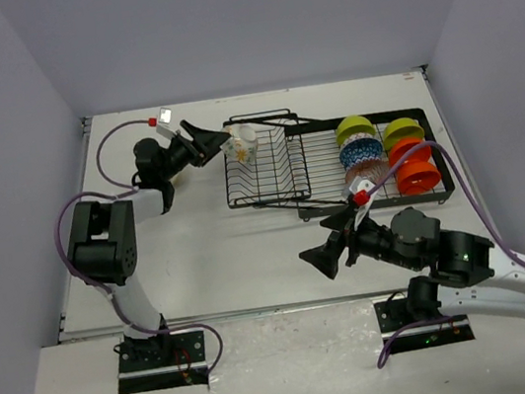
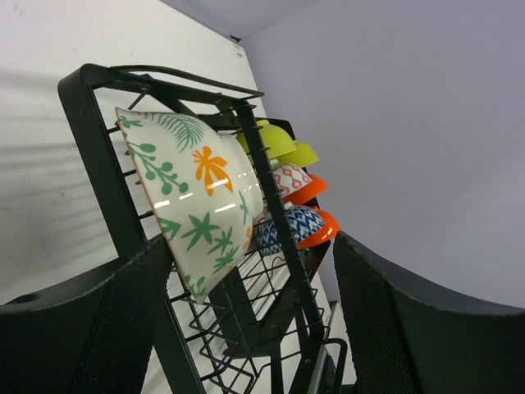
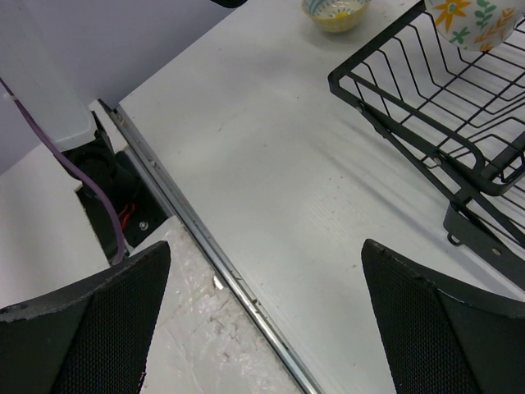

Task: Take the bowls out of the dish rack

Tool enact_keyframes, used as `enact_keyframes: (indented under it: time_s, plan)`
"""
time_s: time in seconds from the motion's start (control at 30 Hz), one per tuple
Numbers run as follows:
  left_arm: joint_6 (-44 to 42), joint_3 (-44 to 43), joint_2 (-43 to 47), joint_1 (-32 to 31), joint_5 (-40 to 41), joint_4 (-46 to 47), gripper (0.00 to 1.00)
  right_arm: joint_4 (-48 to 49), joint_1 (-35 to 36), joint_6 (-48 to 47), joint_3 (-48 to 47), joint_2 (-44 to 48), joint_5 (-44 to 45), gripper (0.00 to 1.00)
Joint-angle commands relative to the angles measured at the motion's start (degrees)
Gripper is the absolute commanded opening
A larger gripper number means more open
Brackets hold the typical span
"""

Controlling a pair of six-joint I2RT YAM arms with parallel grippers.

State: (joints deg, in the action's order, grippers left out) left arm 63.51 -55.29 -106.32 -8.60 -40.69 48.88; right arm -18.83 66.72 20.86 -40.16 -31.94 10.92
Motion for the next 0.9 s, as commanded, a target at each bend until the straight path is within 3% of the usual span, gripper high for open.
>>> enact_keyframes:
  time_s: [0.0,0.2,0.43,0.87]
  plan:
    - [2.41,-0.52,-0.46,0.69,-2.20,6.84,0.78,1.07,-0.01,-0.38,-2.11,-0.84,-0.72,0.99]
    - [5.75,-1.22,-2.75,0.69,-3.96,9.73,0.71,1.60,-0.10,-0.73,-2.02,-0.40,-3.17,0.99]
    - [7.86,-3.77,-5.03,0.60,-3.52,7.72,0.70,5.73,-0.10,-1.00,-1.32,-0.84,-7.66,0.99]
    - [14.27,-2.20,-9.34,0.60,-2.64,15.88,0.63,6.96,-0.10,-0.82,-0.01,-0.84,-10.65,0.99]
